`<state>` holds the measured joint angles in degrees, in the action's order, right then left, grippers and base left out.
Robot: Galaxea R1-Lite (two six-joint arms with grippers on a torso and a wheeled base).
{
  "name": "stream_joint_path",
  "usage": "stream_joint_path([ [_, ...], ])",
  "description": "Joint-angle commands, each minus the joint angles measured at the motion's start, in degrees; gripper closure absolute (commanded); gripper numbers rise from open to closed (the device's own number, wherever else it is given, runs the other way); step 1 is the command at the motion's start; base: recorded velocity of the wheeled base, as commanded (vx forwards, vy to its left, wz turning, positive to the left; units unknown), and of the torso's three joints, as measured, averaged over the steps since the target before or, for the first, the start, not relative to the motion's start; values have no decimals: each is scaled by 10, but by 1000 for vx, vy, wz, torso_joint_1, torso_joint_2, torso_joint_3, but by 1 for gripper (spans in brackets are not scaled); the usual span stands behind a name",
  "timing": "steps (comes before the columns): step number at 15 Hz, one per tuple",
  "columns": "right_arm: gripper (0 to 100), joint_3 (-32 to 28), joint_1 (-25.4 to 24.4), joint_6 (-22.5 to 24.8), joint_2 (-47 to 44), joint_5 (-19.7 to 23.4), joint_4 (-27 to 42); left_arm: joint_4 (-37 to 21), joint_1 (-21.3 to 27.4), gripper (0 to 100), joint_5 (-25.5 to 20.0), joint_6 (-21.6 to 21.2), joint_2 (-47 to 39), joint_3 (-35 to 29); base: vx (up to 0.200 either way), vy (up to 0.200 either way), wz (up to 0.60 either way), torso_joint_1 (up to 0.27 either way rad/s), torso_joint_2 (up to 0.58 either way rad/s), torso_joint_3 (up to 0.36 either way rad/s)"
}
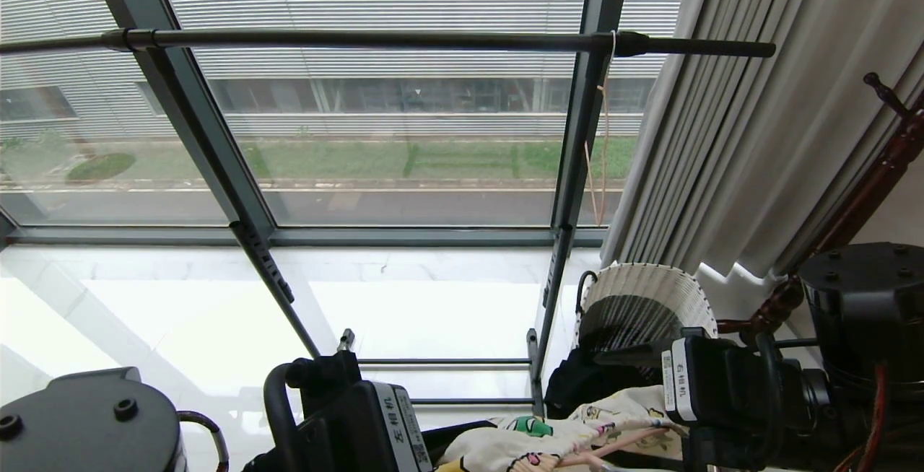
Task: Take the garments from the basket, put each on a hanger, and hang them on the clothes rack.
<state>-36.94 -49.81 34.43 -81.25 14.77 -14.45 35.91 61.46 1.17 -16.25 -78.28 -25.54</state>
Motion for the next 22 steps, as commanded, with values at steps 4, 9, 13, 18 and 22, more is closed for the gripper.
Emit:
stream_joint_path([
  [4, 100, -1, 2, -1, -1, -4, -3, 1, 2, 100, 2, -9, -6, 0, 0, 0, 0, 0, 0, 0],
  [9, 100, 0, 5, -2, 0, -6, -5, 1, 0, 0, 15, -12, -6, -1, 0, 0, 0, 0, 0, 0],
  [13, 100, -1, 23, -3, 1, -41, -20, 2, -52, 0, 25, -12, -4, -18, 0, 0, 0, 0, 0, 0],
  [18, 100, 0, 72, -22, -6, -102, -64, 35, -121, 0, 25, -9, -3, -26, 0, 0, 0, 0, 0, 0],
  [22, 100, -2, 75, -114, -8, -166, -66, 74, -138, 0, 24, 4, -2, -26, 0, 0, 0, 0, 0, 0],
])
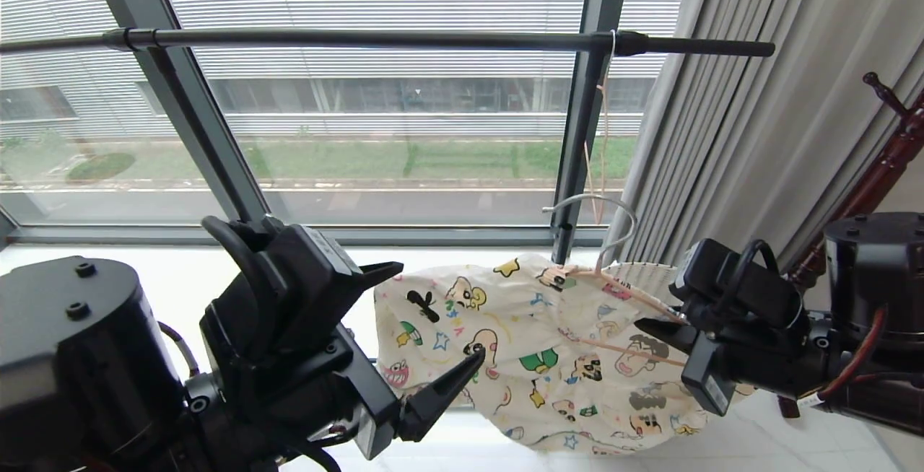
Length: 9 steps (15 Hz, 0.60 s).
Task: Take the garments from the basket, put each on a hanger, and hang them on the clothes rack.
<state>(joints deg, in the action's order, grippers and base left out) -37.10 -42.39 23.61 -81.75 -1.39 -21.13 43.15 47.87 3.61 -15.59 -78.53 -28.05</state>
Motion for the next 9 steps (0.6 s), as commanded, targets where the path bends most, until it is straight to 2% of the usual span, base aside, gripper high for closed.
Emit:
stream_joint_path([
  [1, 100, -6, 1, -21, -11, -13, 0, 15, -1, 0, 0, 25, 0, -5, 0, 0, 0, 0, 0, 0],
  [4, 100, -54, -5, -42, -48, -19, 1, 17, 33, 0, 3, 114, -14, -59, 0, 0, 0, 0, 0, 0],
  [5, 100, -81, -10, -45, -71, -21, 1, 17, 71, 0, 26, 159, -45, -107, 0, 0, 0, 0, 0, 0],
  [6, 100, -99, -15, -47, -88, -27, 1, 16, 87, 0, 63, 175, -85, -142, 0, 0, 0, 0, 0, 0],
  [7, 100, -113, -16, -47, -101, -36, 1, 16, 95, 0, 119, 175, -131, -166, 0, 0, 0, 0, 0, 0],
  [8, 100, -118, -16, -49, -108, -42, 1, 16, 97, 0, 155, 174, -158, -173, 0, 0, 0, 0, 0, 0],
  [9, 100, -119, -16, -54, -109, -45, 1, 16, 97, 0, 157, 176, -172, -171, 0, 0, 0, 0, 0, 0],
])
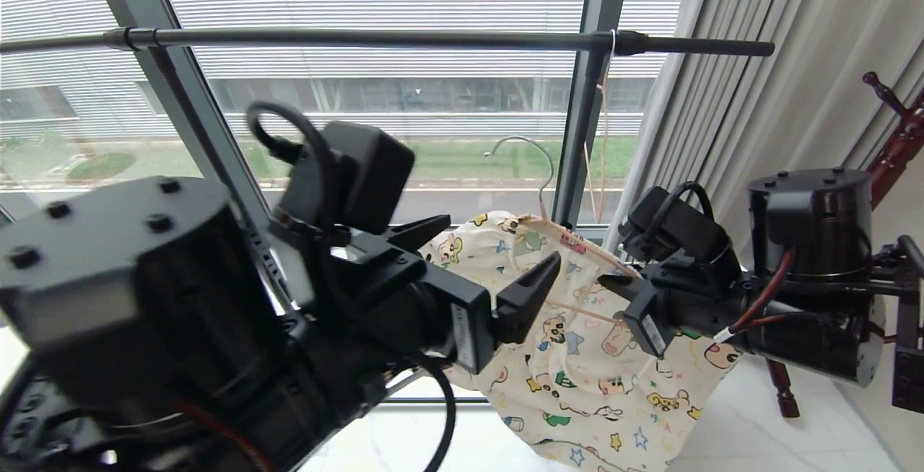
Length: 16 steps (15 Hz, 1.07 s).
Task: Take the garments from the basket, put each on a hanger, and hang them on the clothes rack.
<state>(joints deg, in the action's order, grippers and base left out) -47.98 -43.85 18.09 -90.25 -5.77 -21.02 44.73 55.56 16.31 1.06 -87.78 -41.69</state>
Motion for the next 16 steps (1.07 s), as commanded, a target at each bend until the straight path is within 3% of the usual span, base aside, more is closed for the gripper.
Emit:
stream_joint_path([
  [1, 100, -9, -2, -5, -24, -1, 0, 0, 18, 0, 32, 10, -92, -33, 0, 0, 0, 0, 0, 0],
  [5, 100, -9, -2, -7, -16, -2, -1, -2, -27, 0, 94, -11, -135, -31, 0, 0, 0, 0, 0, 0],
  [9, 100, -10, -7, -7, -16, -2, -1, -1, -70, 0, 104, -23, -154, -39, 0, 0, 0, 0, 0, 0],
  [12, 100, -9, -9, -7, -16, -3, -1, -1, -75, 0, 112, -19, -160, -48, 0, 0, 0, 0, 0, 0],
  [13, 100, -9, -9, -7, -16, -3, -1, -1, -76, 100, 113, -18, -160, -48, 0, 0, 0, 0, 0, 0],
  [16, 100, -8, -10, -7, -16, -5, -1, 0, -76, 100, 114, -19, -158, -45, 0, 0, 0, 0, 0, 0],
])
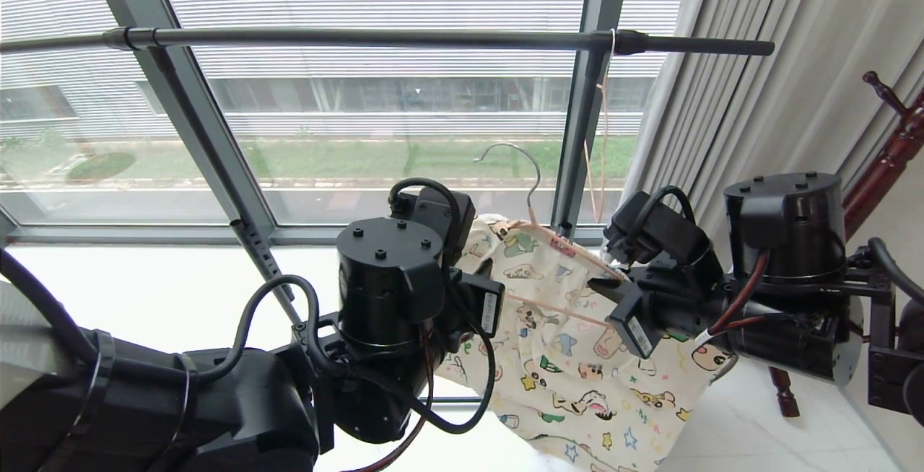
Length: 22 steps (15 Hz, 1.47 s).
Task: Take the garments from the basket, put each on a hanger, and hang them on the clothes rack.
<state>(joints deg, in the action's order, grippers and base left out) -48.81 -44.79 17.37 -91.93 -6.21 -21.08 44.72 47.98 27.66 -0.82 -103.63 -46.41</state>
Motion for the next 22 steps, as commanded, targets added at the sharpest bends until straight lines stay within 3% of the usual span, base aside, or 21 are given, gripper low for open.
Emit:
stream_joint_path([
  [1, 100, 1, 0, -1, 1, -7, 0, 0, 0, 100, 6, -1, 3, 3, 0, 0, 0, 0, 0, 0],
  [7, 100, 26, 4, -27, 11, -36, 0, 0, -14, 100, 35, -14, 55, 41, 0, 0, 0, 0, 0, 0],
  [9, 100, 39, 9, -39, 19, -55, 0, 1, -36, 100, 35, -45, 99, 100, 0, 0, 0, 0, 0, 0],
  [11, 100, 41, 9, -51, 20, -60, 0, 1, -36, 100, 31, -46, 121, 124, 0, 0, 0, 0, 0, 0],
  [16, 100, 33, 1, -57, 18, -61, 0, 4, 98, 100, 18, -45, 102, 113, 0, 0, 0, 0, 0, 0],
  [18, 100, 30, -6, -61, 18, -61, 0, 4, 155, 100, 22, -10, 46, 40, 0, 0, 0, 0, 0, 0],
  [21, 100, 29, -6, -61, 20, -61, 0, 2, 171, 100, 32, -12, 20, 4, 0, 0, 0, 0, 0, 0],
  [22, 100, 29, -5, -61, 24, -61, 0, 2, 171, 0, 32, -12, 25, 7, 0, 0, 0, 0, 0, 0],
])
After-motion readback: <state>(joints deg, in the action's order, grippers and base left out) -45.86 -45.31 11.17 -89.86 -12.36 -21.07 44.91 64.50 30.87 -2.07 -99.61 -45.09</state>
